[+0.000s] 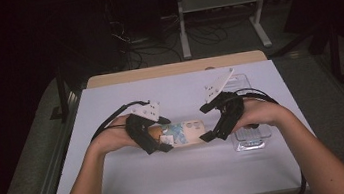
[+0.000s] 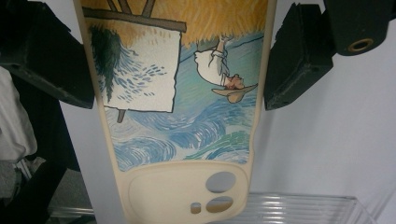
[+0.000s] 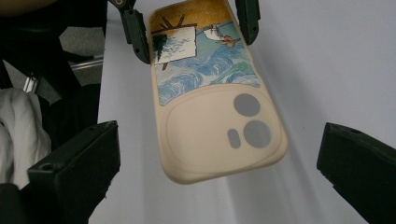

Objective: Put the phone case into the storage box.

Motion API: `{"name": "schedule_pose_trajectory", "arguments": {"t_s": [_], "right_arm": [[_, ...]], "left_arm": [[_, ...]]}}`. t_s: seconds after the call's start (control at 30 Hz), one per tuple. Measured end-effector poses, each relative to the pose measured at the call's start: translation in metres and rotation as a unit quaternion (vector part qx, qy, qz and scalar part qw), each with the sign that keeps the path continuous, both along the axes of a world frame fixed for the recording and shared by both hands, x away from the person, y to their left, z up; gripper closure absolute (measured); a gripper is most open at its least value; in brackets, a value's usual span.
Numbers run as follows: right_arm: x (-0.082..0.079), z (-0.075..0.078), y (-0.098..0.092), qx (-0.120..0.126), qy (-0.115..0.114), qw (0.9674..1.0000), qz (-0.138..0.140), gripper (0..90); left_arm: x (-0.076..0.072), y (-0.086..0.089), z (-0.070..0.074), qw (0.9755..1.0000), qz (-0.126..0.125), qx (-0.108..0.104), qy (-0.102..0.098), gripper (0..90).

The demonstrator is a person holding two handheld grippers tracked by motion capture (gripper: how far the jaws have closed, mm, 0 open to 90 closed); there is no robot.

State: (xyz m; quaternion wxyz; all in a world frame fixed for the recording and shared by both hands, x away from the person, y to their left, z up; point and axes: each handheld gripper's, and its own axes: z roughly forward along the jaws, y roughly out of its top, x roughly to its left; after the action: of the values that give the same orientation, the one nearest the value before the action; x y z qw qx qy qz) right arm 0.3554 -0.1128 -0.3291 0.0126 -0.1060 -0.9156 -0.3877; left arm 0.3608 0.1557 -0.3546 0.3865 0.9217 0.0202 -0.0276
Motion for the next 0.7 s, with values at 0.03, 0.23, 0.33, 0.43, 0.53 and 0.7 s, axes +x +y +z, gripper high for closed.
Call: {"name": "schedule_pose_trajectory", "arguments": {"t_s": [0.03,0.23,0.33,0.43,0.53,0.7], "right_arm": [[0.000,0.000,0.002,-0.001,0.001,1.0000,0.003,0.0],[0.001,-0.001,0.011,-0.009,0.002,0.9999,0.014,0.0],[0.001,-0.001,0.017,-0.013,0.003,0.9997,0.019,0.0],[0.001,-0.001,0.022,-0.016,0.006,0.9995,0.027,0.0],[0.001,-0.003,0.027,-0.026,0.007,0.9990,0.035,0.0],[0.000,-0.008,0.036,-0.046,0.013,0.9981,0.038,0.0]], "left_arm": [[0.001,0.000,0.000,1.0000,-0.006,0.002,-0.007,11.5],[-0.002,-0.002,0.002,0.9998,-0.013,0.004,-0.012,11.6],[-0.002,-0.003,0.002,0.9998,-0.016,0.004,-0.014,11.6],[-0.003,-0.004,0.003,0.9997,-0.019,0.007,-0.015,11.6],[-0.004,-0.005,0.002,0.9997,-0.019,0.008,-0.015,11.6],[-0.005,-0.006,0.004,0.9994,-0.026,0.011,-0.021,11.6]]}}
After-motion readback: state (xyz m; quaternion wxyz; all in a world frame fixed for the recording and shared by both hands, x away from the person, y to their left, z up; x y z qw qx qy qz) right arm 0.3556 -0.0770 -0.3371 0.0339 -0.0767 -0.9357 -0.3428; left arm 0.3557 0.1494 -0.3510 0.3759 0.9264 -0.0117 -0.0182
